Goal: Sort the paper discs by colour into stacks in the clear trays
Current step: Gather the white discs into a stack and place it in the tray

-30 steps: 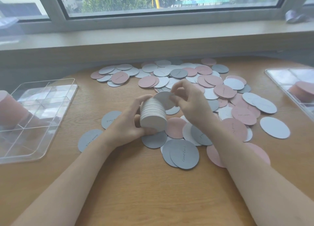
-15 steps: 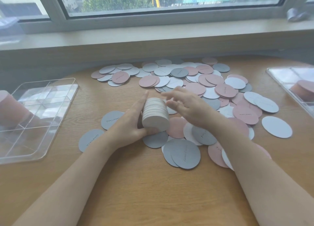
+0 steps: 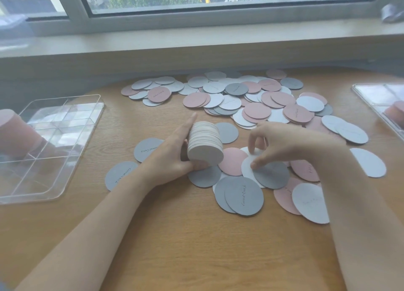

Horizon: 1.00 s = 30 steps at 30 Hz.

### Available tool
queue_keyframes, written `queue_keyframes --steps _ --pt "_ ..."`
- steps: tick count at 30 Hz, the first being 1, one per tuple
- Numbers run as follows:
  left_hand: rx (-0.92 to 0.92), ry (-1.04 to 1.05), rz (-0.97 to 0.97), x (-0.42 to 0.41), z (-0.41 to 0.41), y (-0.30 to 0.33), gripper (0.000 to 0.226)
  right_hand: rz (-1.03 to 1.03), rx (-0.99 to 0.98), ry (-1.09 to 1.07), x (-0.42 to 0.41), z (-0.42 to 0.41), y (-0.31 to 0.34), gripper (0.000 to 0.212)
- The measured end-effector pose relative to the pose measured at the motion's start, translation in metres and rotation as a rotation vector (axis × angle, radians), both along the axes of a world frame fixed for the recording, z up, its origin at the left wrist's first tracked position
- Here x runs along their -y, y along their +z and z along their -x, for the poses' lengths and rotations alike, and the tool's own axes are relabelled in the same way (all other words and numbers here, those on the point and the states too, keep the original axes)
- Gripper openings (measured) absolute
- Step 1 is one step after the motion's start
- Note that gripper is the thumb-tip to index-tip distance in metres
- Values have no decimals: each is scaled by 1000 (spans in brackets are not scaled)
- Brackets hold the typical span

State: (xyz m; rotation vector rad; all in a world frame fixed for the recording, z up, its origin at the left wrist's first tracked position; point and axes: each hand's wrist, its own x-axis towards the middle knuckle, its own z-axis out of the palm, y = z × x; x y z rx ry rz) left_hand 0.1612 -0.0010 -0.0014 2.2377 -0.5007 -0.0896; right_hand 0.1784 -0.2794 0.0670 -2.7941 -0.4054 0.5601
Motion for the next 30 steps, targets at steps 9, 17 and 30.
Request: queue_keyframes --steps 9,17,30 --pt "-14 -7 26 1 2 3 114 -182 -23 5 3 0 4 11" --pt "-15 -14 50 1 2 4 111 -646 47 -106 7 -9 4 11" --pt "-19 -22 88 0 0 3 105 -960 443 -241 -41 -14 -33 10"
